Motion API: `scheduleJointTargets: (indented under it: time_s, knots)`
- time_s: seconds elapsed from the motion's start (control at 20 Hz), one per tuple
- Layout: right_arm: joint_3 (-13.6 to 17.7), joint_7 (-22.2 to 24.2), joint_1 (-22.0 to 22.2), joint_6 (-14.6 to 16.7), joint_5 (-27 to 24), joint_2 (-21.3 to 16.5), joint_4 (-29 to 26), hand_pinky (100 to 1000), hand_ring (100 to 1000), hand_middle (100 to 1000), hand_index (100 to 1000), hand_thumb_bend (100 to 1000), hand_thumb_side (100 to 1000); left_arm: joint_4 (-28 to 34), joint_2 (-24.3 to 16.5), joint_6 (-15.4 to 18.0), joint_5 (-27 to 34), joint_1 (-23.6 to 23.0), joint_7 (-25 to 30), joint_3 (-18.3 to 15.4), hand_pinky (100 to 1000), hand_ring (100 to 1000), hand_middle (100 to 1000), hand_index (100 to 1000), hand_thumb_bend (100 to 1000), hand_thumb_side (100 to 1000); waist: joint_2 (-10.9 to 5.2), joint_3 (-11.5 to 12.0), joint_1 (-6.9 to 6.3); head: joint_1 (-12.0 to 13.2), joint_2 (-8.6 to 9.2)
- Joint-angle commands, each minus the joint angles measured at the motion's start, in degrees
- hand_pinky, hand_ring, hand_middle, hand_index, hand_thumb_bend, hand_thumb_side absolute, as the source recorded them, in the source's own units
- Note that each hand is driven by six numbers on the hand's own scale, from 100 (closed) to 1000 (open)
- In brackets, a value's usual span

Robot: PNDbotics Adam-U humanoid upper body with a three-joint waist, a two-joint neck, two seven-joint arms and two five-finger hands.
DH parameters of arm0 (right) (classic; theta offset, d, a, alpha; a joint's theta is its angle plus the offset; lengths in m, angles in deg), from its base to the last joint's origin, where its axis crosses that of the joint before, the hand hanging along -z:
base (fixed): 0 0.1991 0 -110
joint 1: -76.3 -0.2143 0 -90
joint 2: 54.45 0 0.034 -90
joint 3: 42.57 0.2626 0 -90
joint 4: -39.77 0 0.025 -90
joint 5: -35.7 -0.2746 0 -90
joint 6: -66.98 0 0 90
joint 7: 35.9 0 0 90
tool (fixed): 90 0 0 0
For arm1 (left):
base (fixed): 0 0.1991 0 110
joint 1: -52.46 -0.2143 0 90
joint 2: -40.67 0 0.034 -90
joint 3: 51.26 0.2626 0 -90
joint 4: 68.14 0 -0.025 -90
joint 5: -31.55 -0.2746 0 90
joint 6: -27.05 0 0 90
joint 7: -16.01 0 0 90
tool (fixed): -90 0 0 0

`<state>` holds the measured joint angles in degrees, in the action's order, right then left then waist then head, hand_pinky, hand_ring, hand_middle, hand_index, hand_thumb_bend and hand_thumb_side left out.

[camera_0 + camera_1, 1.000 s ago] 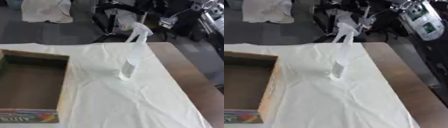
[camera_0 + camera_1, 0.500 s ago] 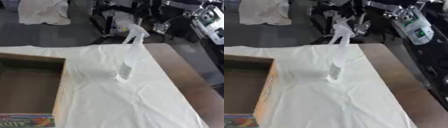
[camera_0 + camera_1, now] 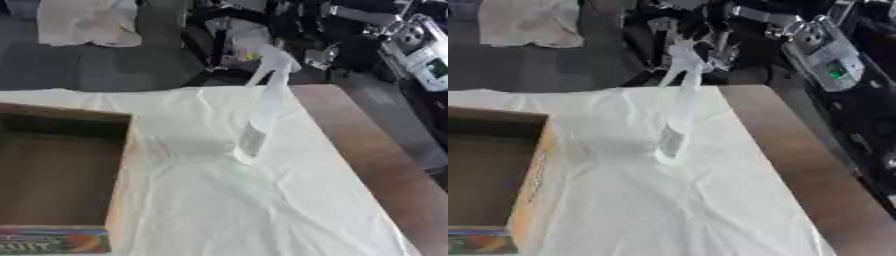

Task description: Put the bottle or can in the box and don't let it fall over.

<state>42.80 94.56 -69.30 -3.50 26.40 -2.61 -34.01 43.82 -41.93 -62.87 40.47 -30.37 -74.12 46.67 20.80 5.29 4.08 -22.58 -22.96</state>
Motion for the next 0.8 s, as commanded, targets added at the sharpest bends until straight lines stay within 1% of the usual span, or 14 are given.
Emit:
scheduleJointTargets:
  time_s: [0.05,0.2,0.4,0.8]
  knots:
    - [0.47,0.03,-1.05,-0.08,0.67,-1.33,0.28,832,832,805,862,100,360,0.8,-0.03,0.01,-0.32,0.44,0.2,0.19,855,813,766,806,169,839,-0.69,0.04,-0.05,-0.18,0.41]
    - [0.45,0.12,-0.97,-0.09,0.8,-1.31,0.42,832,831,802,861,100,364,0.79,-0.04,0.0,-0.39,0.43,0.21,0.18,855,813,764,806,169,840,-0.56,0.13,-0.05,-0.17,0.39]
    - [0.61,0.11,0.51,0.09,0.14,-2.22,-0.41,830,828,797,859,100,381,0.73,-0.01,-0.03,-0.48,0.48,0.26,0.23,856,814,765,806,169,841,-0.39,0.17,0.02,-0.19,0.39]
    - [0.86,0.79,1.68,-0.59,-0.81,-2.93,-1.54,828,827,792,858,100,397,0.66,0.0,-0.1,-0.56,0.58,0.41,0.32,857,815,765,806,170,844,-0.09,0.15,0.15,-0.02,0.26]
